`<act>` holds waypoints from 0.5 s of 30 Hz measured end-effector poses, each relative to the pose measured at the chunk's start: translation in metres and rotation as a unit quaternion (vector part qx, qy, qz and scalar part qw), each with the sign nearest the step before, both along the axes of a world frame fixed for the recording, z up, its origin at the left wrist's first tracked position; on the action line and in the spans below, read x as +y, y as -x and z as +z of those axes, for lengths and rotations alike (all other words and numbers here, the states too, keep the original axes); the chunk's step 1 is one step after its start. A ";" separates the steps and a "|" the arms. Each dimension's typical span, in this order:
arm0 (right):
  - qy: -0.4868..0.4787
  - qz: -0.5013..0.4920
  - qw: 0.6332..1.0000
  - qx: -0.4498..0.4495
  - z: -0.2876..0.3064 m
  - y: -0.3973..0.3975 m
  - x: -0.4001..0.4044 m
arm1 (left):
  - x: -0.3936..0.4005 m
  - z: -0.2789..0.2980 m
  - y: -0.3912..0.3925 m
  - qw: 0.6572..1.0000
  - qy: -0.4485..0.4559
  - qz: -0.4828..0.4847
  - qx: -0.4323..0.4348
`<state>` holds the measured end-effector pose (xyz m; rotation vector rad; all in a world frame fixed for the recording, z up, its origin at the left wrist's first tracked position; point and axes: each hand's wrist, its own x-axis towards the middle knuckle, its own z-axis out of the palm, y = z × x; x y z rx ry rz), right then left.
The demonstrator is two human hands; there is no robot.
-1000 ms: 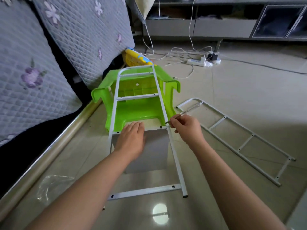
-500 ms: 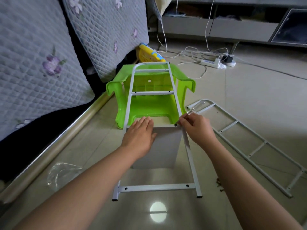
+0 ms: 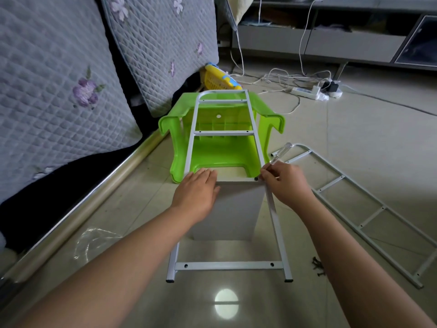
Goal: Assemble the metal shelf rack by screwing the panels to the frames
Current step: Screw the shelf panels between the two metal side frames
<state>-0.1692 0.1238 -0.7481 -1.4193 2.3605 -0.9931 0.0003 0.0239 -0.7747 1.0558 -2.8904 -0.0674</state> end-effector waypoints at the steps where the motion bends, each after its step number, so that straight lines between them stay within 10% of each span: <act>1: -0.004 0.005 1.000 0.012 0.001 0.000 -0.001 | 0.001 0.001 -0.001 1.000 -0.003 -0.001 -0.011; 15: -0.103 0.050 0.991 0.075 0.015 0.001 -0.013 | 0.000 -0.001 -0.001 1.000 0.007 -0.007 -0.025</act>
